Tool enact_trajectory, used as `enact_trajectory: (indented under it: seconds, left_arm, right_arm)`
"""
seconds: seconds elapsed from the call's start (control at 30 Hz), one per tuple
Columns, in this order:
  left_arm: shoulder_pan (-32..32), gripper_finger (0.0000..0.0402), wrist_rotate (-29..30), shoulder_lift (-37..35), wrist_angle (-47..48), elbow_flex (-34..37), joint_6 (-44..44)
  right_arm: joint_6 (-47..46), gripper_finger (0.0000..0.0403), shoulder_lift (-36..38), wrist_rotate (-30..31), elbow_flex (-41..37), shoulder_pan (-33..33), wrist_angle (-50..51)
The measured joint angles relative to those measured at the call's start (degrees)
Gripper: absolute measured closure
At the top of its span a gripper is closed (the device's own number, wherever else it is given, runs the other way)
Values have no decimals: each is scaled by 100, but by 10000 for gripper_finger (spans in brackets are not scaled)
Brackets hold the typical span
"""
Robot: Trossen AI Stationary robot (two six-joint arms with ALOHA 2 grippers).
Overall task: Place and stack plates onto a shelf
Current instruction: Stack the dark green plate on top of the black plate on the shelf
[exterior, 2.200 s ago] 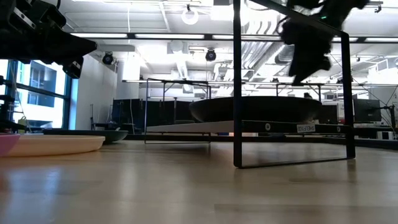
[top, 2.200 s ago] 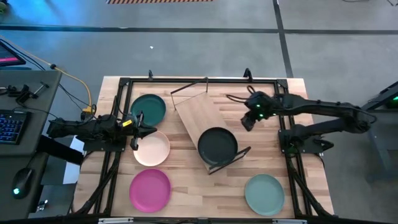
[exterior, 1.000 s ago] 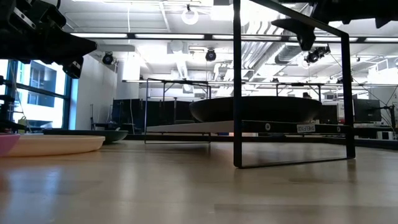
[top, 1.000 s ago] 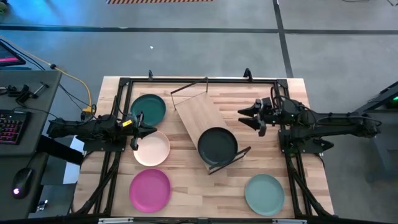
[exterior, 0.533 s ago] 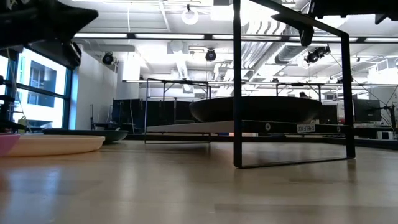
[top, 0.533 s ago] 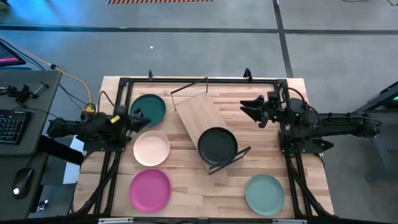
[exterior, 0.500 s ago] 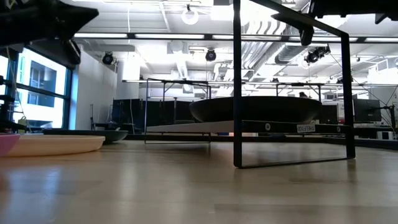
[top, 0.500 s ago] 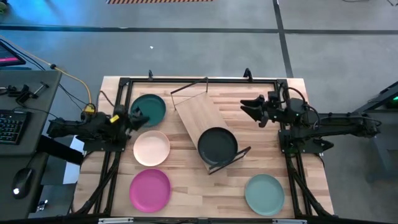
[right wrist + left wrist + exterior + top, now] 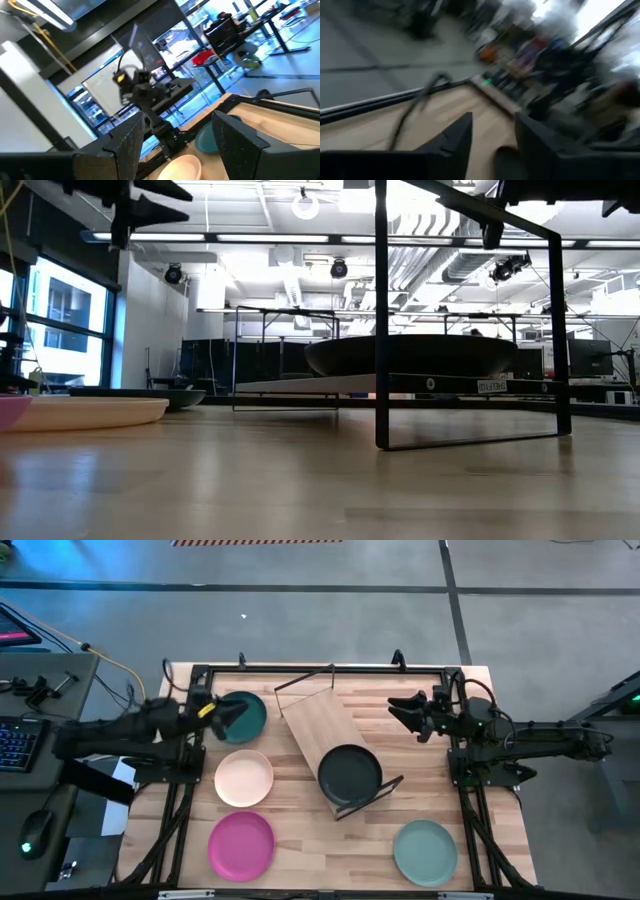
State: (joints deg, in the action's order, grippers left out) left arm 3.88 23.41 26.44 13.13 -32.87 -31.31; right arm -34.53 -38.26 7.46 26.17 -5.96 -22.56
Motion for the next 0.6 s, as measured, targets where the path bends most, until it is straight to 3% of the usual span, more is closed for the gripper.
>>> enact_trajectory:
  seconds: [0.23, 0.47, 0.6]
  left_arm:
    - [576, 205, -183, 1026, 2527, -1776, 228]
    - [625, 204, -1032, 1792, 4548, -1940, -1153]
    - [625, 209, -1135, 2483, 5636, -1938, -1653]
  right_arm:
    - [80, 187, 4, -398, 0, 0, -165]
    - [2, 187, 9, -772, 0, 0, -213]
    - [1, 187, 9, -925, 0, 0, -210]
